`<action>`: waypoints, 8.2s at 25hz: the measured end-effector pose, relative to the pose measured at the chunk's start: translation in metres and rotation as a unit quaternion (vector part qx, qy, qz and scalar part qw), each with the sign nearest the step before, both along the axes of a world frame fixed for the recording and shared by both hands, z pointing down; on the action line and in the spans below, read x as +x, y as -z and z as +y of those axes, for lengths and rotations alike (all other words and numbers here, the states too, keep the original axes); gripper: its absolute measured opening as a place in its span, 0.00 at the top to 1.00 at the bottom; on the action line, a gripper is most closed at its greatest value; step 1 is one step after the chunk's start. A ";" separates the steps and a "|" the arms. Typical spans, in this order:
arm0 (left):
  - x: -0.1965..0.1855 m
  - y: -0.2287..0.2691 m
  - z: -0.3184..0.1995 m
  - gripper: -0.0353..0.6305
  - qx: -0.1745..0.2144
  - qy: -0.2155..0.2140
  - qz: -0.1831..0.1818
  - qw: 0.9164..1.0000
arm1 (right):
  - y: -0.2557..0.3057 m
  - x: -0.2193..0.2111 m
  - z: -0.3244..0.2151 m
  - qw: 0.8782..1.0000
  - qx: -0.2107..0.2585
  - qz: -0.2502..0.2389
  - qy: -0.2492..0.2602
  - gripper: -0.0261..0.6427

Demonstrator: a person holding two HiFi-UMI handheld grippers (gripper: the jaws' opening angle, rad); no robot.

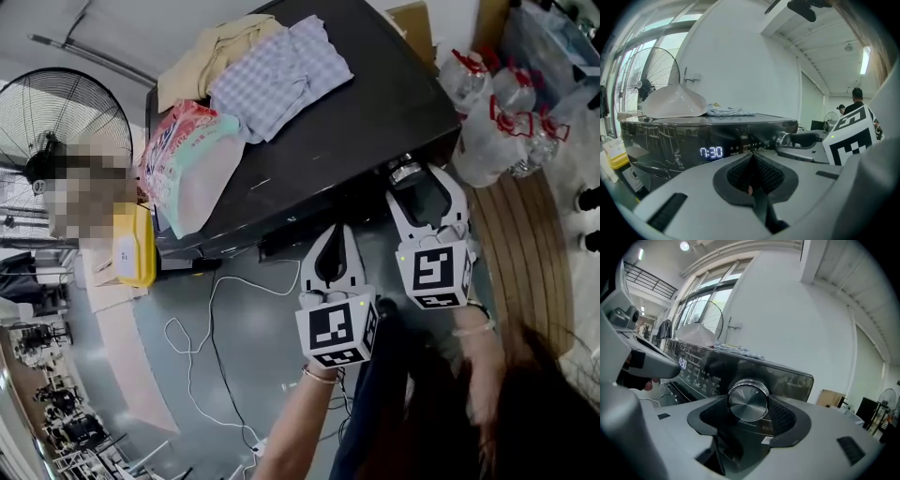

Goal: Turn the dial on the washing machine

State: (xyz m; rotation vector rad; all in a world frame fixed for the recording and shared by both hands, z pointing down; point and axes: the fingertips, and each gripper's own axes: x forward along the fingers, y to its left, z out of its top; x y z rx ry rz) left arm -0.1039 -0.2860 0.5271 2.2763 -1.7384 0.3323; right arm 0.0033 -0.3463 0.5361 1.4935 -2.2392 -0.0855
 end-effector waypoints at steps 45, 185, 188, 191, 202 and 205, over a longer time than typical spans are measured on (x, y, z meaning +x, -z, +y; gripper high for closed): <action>0.000 0.011 0.003 0.92 0.013 0.003 -0.005 1.000 | -0.003 0.011 -0.002 0.976 -0.067 -0.203 -0.038 0.52; 0.007 0.256 0.283 0.93 0.068 0.011 0.000 0.998 | 0.288 0.006 0.306 0.984 0.034 -0.147 0.095 0.92; 0.009 0.267 0.295 0.93 0.079 0.007 -0.002 0.997 | 0.297 0.009 0.320 0.984 0.043 -0.149 0.092 0.92; 0.012 0.276 0.309 0.92 0.092 0.003 -0.008 0.996 | 0.304 0.011 0.335 0.983 0.050 -0.152 0.092 0.92; 0.013 0.298 0.362 0.93 0.112 0.000 -0.006 0.994 | 0.325 0.018 0.388 0.982 0.072 -0.148 0.090 0.92; 0.011 0.305 0.374 0.93 0.118 0.001 -0.005 0.993 | 0.330 0.018 0.401 0.982 0.075 -0.145 0.091 0.92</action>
